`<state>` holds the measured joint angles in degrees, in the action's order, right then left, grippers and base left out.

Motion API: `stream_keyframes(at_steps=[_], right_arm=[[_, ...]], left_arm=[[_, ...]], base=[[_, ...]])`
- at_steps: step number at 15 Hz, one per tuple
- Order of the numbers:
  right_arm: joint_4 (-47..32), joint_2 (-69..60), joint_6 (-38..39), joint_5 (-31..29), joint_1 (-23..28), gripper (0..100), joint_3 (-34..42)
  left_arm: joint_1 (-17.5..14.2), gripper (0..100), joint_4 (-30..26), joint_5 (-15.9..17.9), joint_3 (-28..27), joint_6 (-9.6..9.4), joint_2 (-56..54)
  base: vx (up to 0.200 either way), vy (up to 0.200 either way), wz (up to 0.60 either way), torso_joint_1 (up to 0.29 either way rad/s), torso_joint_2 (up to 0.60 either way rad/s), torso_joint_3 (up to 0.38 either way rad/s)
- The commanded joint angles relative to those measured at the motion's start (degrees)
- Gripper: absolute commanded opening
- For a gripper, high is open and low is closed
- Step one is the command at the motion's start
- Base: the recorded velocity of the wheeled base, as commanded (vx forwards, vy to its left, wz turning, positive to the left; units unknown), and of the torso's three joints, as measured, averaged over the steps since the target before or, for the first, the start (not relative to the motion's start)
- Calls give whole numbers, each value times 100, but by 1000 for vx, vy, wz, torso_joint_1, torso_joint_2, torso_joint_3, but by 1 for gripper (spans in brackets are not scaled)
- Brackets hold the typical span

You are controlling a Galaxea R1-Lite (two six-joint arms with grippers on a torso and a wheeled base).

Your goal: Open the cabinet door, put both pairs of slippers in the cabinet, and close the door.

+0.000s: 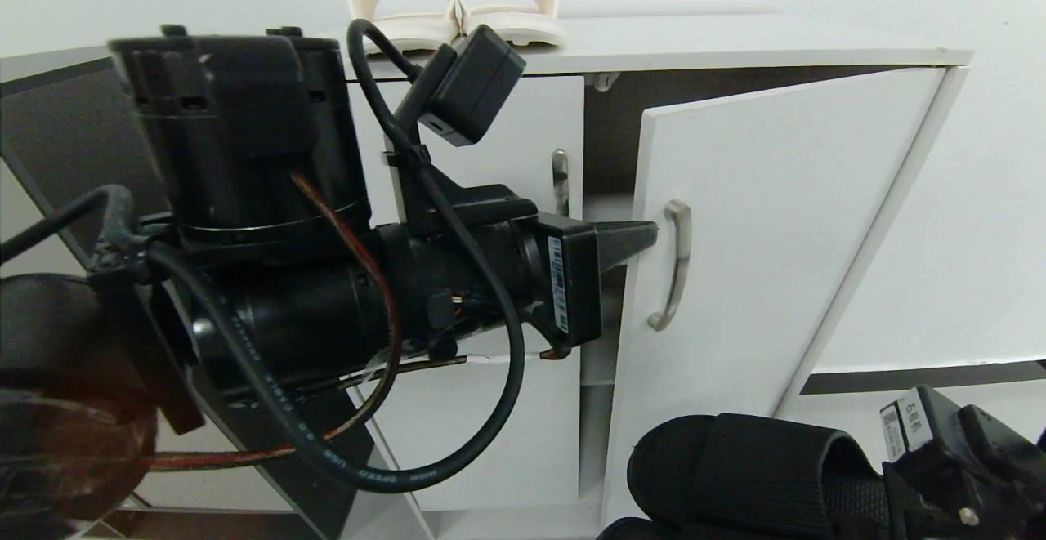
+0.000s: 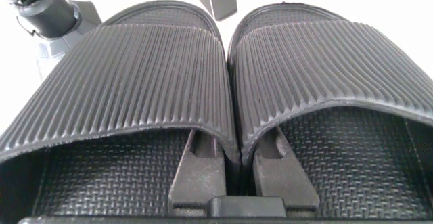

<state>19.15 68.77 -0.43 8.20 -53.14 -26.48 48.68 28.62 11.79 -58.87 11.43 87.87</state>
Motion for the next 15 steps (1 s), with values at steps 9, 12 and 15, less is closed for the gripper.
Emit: stream_keyframes(at_steps=[9, 12, 15], right_arm=[[-746, 84, -1, -548, -47, 0, -358], [-931, 84, 8, -574, -91, 0, -464], [-948, 128, 8, -583, -100, 0, -464]], left_arm=[[-218, 0, 38, 52, -512, 149, 565], [-306, 0, 38, 43, -969, 544, 872], [-350, 0, 38, 8, -1083, 570, 1004]], base=[[0, 0, 0, 0, 0, 0], [0, 0, 0, 0, 0, 0], [0, 0, 0, 0, 0, 0]])
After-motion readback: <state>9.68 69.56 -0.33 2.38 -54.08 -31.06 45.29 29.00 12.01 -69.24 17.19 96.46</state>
